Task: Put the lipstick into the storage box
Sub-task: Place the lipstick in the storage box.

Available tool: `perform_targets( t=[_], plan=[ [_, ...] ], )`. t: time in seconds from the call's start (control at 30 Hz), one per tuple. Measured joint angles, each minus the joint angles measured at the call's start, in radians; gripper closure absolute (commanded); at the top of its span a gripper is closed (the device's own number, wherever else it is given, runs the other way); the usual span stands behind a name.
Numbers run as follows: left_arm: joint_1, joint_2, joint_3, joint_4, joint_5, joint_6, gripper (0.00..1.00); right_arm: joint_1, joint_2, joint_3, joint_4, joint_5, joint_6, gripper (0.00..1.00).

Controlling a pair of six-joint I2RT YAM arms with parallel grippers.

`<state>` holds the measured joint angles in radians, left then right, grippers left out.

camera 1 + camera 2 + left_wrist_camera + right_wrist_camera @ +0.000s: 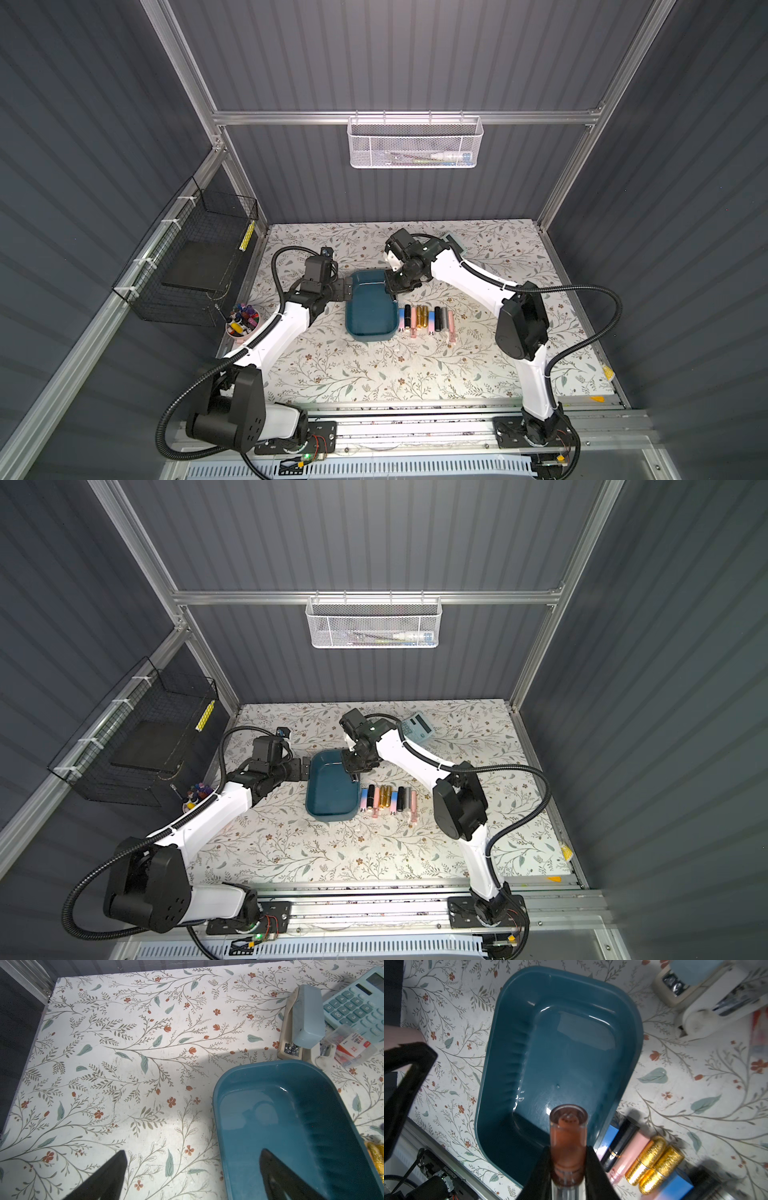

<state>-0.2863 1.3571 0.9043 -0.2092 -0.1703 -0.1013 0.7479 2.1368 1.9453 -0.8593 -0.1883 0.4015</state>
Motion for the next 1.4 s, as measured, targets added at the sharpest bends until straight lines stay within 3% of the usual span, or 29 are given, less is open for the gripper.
perform_targets(
  t=[0.77,1.4],
  plan=[
    [0.000,-0.030,-0.016,-0.040,-0.006,0.000,0.01,0.046,0.171,0.079,0.030,-0.051,-0.027,0.73],
    [0.000,-0.061,-0.018,-0.060,-0.014,-0.015,0.01,0.046,0.229,0.136,0.013,-0.058,-0.049,0.59]
  ],
)
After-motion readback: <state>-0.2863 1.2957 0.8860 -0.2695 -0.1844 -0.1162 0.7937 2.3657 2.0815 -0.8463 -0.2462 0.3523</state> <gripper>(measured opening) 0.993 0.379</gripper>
